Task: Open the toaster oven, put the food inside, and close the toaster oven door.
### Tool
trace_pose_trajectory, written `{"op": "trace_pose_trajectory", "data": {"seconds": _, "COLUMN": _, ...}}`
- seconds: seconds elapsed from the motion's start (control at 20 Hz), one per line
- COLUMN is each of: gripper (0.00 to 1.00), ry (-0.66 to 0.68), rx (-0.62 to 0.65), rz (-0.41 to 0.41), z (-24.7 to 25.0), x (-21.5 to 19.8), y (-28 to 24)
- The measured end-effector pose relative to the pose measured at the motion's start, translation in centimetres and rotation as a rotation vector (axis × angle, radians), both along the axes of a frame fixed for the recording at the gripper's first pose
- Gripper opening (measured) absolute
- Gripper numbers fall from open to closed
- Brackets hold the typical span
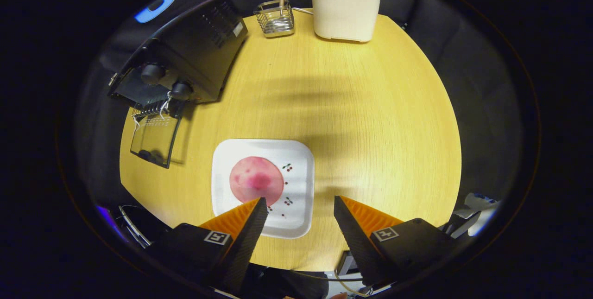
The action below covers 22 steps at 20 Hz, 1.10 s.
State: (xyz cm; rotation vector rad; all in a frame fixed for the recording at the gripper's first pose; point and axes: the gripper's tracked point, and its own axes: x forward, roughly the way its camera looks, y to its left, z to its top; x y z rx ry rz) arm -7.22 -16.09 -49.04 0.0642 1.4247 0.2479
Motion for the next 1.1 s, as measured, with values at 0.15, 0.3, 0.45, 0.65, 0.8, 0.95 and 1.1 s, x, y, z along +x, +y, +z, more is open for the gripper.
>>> {"op": "trace_pose_trajectory", "data": {"seconds": 0.15, "gripper": 0.91, "ry": 0.054, "rx": 0.007, "rz": 0.007, "z": -1.8, "x": 0.0, "y": 0.1}}
{"op": "trace_pose_trajectory", "data": {"seconds": 0.3, "gripper": 0.69, "ry": 0.088, "rx": -0.002, "rz": -0.005, "z": -3.1, "x": 0.2, "y": 0.0}}
{"op": "trace_pose_trajectory", "data": {"seconds": 0.45, "gripper": 0.63, "ry": 0.100, "rx": -0.017, "rz": 0.006, "z": -3.4, "x": -0.1, "y": -0.1}}
{"op": "trace_pose_trajectory", "data": {"seconds": 0.65, "gripper": 0.22, "ry": 0.088, "rx": -0.002, "rz": -0.038, "z": -3.8, "x": 0.5, "y": -0.1}}
{"op": "trace_pose_trajectory", "data": {"seconds": 0.8, "gripper": 0.08, "ry": 0.131, "rx": 0.108, "rz": -0.053, "z": -3.5, "x": -0.4, "y": 0.8}}
{"op": "trace_pose_trajectory", "data": {"seconds": 0.95, "gripper": 0.05, "ry": 0.185, "rx": 0.224, "rz": -0.146, "z": -3.5, "x": -1.0, "y": 1.6}}
{"op": "trace_pose_trajectory", "data": {"seconds": 1.1, "gripper": 0.05, "ry": 0.191, "rx": 0.315, "rz": -0.235, "z": -2.8, "x": -0.9, "y": 1.7}}
